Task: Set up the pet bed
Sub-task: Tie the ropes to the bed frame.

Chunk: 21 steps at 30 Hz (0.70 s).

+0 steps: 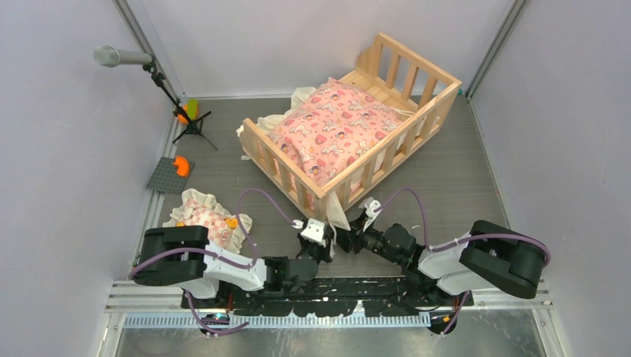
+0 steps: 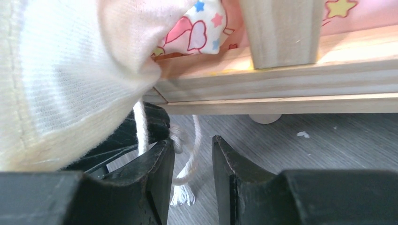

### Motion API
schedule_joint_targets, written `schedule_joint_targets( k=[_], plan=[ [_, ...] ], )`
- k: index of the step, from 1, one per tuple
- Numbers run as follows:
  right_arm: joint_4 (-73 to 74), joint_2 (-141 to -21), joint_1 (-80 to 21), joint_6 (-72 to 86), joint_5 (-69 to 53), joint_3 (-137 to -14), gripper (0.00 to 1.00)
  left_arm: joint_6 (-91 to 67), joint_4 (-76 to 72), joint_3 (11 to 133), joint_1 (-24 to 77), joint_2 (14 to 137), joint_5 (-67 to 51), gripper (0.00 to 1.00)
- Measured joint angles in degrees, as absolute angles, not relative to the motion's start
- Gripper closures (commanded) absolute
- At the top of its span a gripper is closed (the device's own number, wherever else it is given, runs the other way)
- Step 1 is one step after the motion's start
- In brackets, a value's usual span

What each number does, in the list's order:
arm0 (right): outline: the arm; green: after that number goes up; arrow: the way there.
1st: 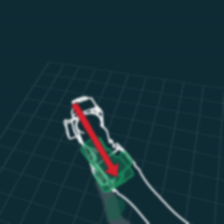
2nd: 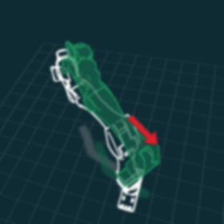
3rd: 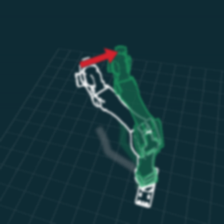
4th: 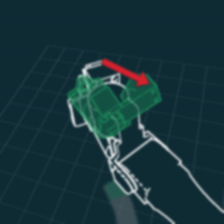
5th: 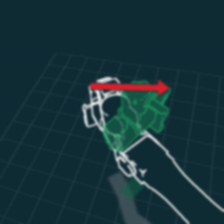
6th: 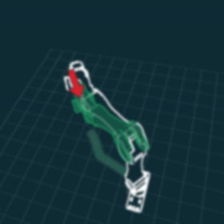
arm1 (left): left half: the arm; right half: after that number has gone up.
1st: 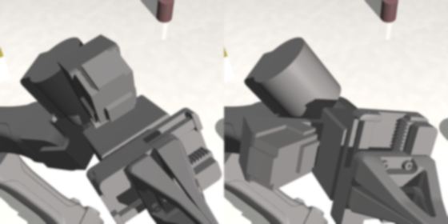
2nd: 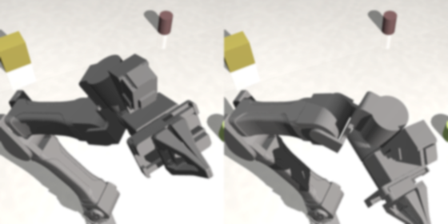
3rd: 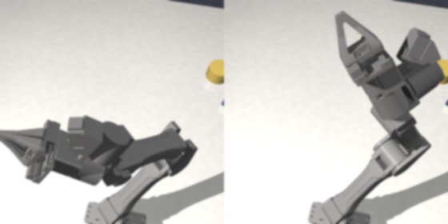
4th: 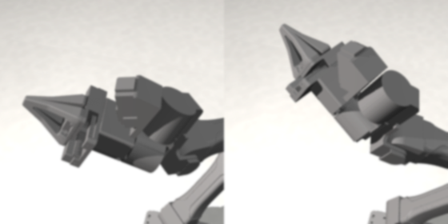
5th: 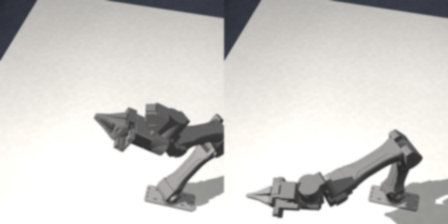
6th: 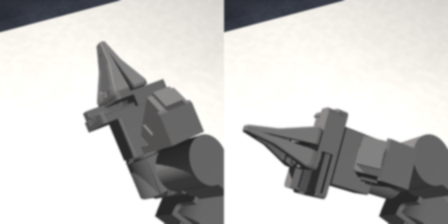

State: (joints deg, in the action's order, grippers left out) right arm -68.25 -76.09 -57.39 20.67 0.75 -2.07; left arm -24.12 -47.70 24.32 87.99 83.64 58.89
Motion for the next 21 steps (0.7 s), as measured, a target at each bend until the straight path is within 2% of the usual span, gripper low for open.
schedule_joint_targets(
  k=[21],
  plan=[
    [-71.11, -74.89, -57.30, 18.81, 3.36, -2.07, 0.69, -26.70, -42.87, 25.32, 88.38, 82.06, 56.47, 1.00]
  ],
)
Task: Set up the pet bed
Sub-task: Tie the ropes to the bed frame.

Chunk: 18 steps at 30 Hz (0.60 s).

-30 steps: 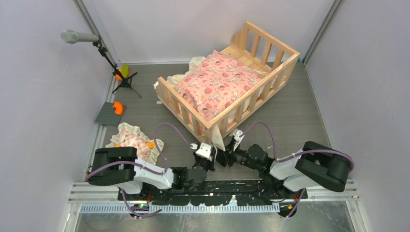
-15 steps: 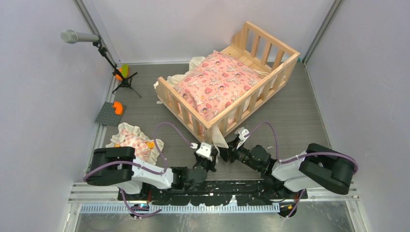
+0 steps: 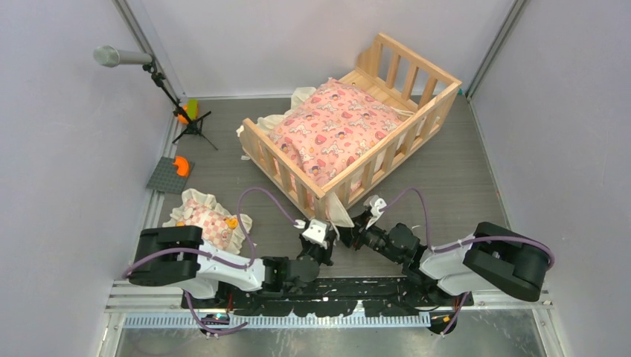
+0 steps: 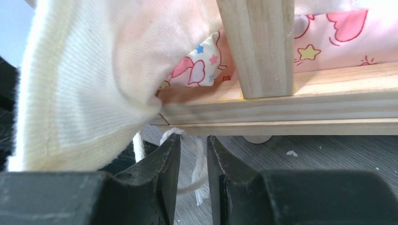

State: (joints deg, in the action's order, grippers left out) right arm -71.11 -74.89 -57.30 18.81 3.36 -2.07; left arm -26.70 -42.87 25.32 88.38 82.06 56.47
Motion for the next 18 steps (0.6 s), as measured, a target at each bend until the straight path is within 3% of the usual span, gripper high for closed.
schedule_joint_targets(
  k=[13, 18],
  plan=[
    [-53.34, -55.68, -57.39, 17.85, 2.46, -1.28, 0.69, -26.72, -38.63, 24.77, 87.02, 77.47, 59.57, 1.00],
    [-50.30, -55.57, -57.39, 17.63, 1.58, -1.30, 0.69, -26.65, -38.68, 24.77, 86.46, 77.49, 59.31, 0.99]
  ],
)
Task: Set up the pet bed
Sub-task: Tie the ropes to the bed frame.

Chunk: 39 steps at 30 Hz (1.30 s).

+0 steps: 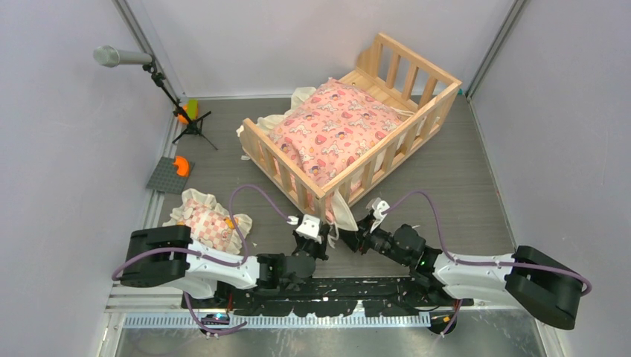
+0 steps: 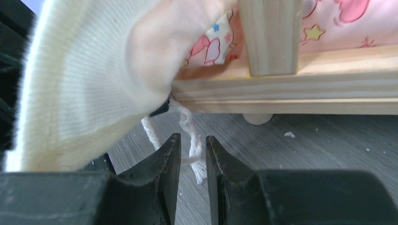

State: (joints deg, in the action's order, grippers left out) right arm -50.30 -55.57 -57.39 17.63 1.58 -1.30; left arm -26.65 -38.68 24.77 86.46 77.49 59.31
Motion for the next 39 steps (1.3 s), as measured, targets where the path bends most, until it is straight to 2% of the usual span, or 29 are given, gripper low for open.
schedule_joint_targets(
  k=[3, 9, 13, 29, 39],
  plan=[
    [-50.11, -57.45, -57.39, 17.54, 0.40, -1.37, 0.68, -26.63, -38.68, 24.77, 86.28, 77.52, 59.00, 0.99],
    [-52.25, -64.51, -57.43, 17.30, -1.65, -2.44, 0.58, -26.55, -38.65, 24.77, 86.00, 77.52, 58.35, 0.99],
    [-56.18, -68.07, -57.43, 17.06, -1.76, -2.79, 0.55, -26.46, -38.63, 24.77, 85.71, 77.49, 57.65, 1.00],
    [-62.26, -72.84, -57.43, 15.46, -1.56, -4.51, 0.55, -26.37, -38.46, 24.77, 85.19, 76.97, 55.86, 1.00],
    [-65.91, -76.66, -57.43, 14.90, -1.37, -5.28, 0.58, -26.41, -38.24, 24.77, 85.10, 76.47, 55.20, 1.00]
  ],
)
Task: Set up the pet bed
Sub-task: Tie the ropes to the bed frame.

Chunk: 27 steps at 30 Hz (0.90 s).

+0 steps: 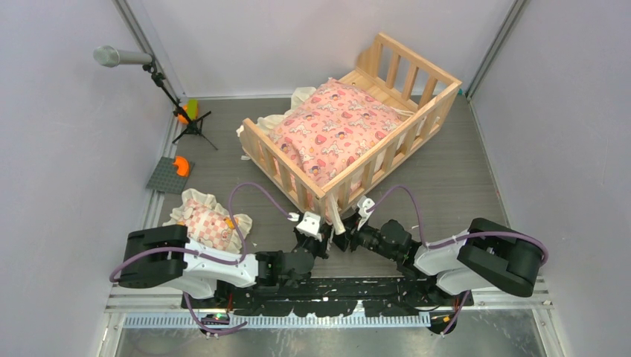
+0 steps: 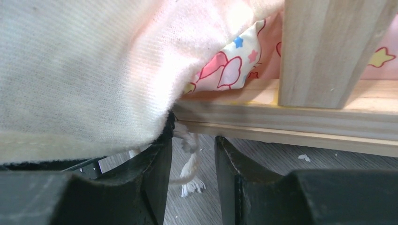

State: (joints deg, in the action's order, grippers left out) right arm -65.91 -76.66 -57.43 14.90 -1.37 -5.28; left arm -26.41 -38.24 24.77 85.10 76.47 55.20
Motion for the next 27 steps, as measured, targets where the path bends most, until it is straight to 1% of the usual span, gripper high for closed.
schedule_joint_targets(
  k=[2, 7, 13, 19, 21, 24, 27],
  plan=[
    [-66.11, -76.88, -57.43, 14.87, -1.32, -5.28, 0.63, -26.46, -38.24, 24.77, 85.08, 76.47, 55.00, 1.00],
    [-66.11, -76.93, -57.43, 14.81, -0.95, -5.32, 0.80, -26.59, -38.22, 24.77, 85.08, 76.47, 54.83, 0.99],
    [-66.28, -76.93, -57.43, 14.96, -0.95, -5.37, 0.99, -26.83, -38.00, 24.77, 85.08, 76.47, 54.85, 0.94],
    [-66.43, -76.93, -57.43, 15.16, -0.97, -5.37, 1.00, -27.14, -37.76, 24.77, 85.08, 76.47, 54.87, 0.80],
    [-66.46, -76.93, -57.43, 15.29, -0.95, -5.37, 1.00, -27.20, -37.74, 24.77, 85.10, 76.47, 54.94, 0.74],
    [-66.48, -76.90, -57.43, 15.59, -0.95, -5.37, 1.00, -27.73, -37.80, 24.77, 85.25, 76.44, 54.33, 0.62],
    [-66.54, -76.84, -57.43, 16.14, -0.73, -5.37, 1.00, -28.23, -37.65, 24.80, 85.65, 75.92, 53.67, 0.54]
  ],
)
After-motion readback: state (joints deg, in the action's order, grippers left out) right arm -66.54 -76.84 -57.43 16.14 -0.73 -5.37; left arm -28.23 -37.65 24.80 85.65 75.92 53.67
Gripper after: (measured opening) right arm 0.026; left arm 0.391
